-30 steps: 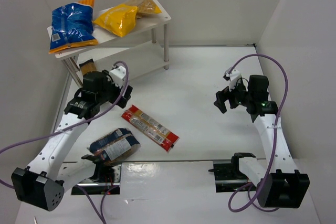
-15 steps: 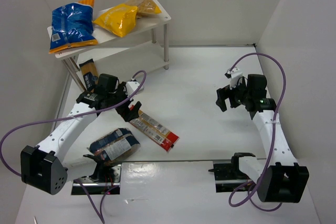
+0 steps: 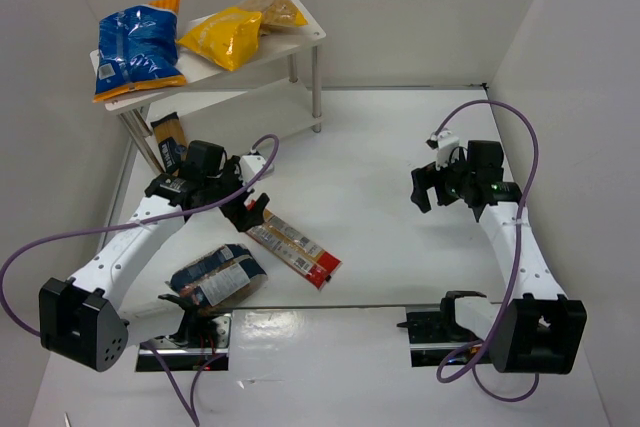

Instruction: Place and organize the pasta boxes and bags onto the shelf

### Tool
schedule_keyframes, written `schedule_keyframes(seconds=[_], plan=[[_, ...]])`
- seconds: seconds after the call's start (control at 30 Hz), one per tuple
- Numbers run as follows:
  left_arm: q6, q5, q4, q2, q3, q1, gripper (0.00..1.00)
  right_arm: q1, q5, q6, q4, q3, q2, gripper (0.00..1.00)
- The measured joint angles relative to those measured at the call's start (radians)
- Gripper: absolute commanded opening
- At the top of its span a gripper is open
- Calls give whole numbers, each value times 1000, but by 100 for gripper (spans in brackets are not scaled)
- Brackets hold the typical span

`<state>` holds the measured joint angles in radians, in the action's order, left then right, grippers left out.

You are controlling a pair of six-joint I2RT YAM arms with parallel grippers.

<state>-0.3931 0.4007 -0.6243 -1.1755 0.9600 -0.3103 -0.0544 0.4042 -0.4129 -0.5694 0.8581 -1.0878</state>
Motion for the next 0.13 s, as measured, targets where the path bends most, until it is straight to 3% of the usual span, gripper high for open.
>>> schedule_keyframes(seconds=[0.13], plan=[[0, -3, 0, 0, 0, 0, 100, 0, 0, 0, 0, 0, 0, 100]])
